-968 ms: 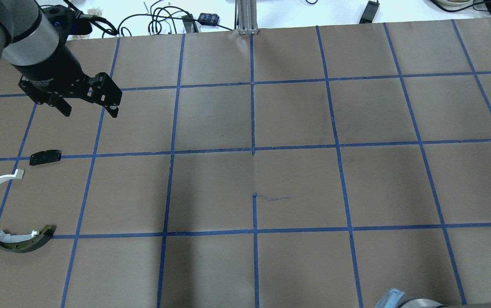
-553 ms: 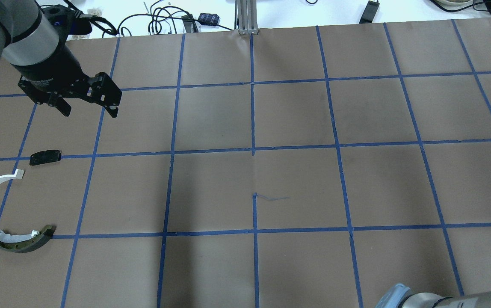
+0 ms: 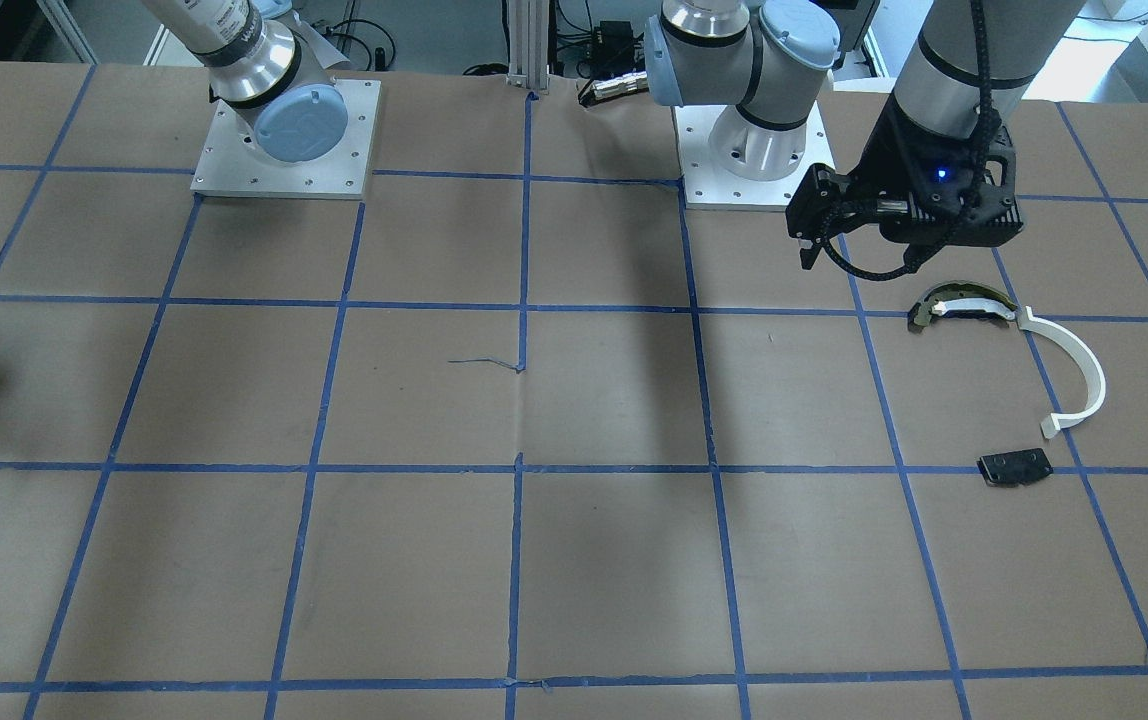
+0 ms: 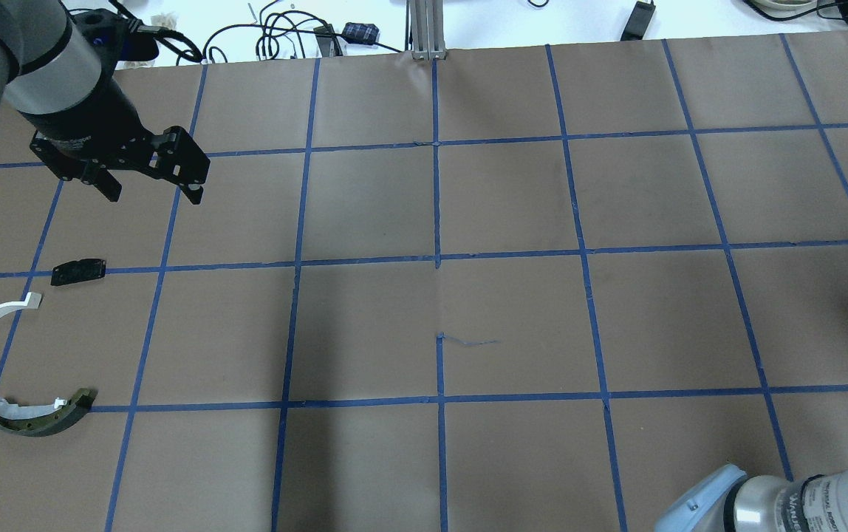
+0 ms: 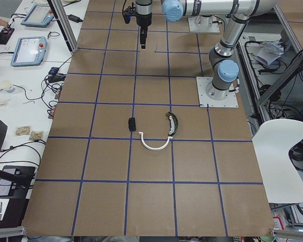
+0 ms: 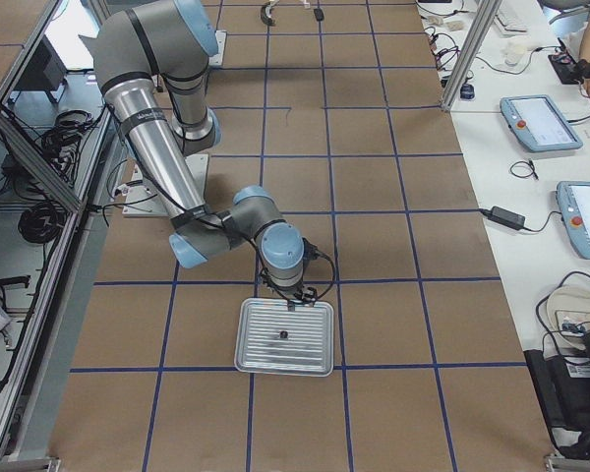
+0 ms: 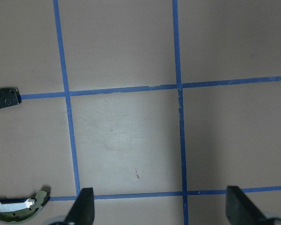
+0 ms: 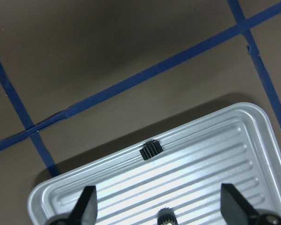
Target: Place bearing gear from tray to pile
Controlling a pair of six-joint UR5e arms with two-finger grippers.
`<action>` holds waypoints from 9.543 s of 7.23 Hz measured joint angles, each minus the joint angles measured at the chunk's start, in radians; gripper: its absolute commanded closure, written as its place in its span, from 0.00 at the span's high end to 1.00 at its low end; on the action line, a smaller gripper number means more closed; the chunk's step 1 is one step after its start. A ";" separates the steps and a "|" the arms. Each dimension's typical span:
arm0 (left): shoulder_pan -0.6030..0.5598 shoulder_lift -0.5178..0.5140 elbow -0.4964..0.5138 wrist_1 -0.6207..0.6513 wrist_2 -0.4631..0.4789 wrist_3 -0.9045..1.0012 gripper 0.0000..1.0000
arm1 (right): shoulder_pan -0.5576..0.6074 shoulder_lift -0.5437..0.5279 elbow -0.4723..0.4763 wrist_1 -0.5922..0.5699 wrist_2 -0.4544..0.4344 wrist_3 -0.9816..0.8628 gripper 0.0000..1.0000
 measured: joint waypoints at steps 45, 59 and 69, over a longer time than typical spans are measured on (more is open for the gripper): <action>0.003 0.003 -0.017 -0.011 -0.049 -0.172 1.00 | 1.358 -0.047 -0.274 0.240 0.020 2.013 0.36; -0.171 -0.328 -0.040 0.399 -0.178 -0.117 1.00 | 0.795 -0.260 -0.278 0.615 -0.142 1.124 0.97; -0.395 -0.650 -0.018 0.713 -0.169 -0.164 0.43 | 0.112 0.061 -0.125 -0.014 -0.125 0.321 0.92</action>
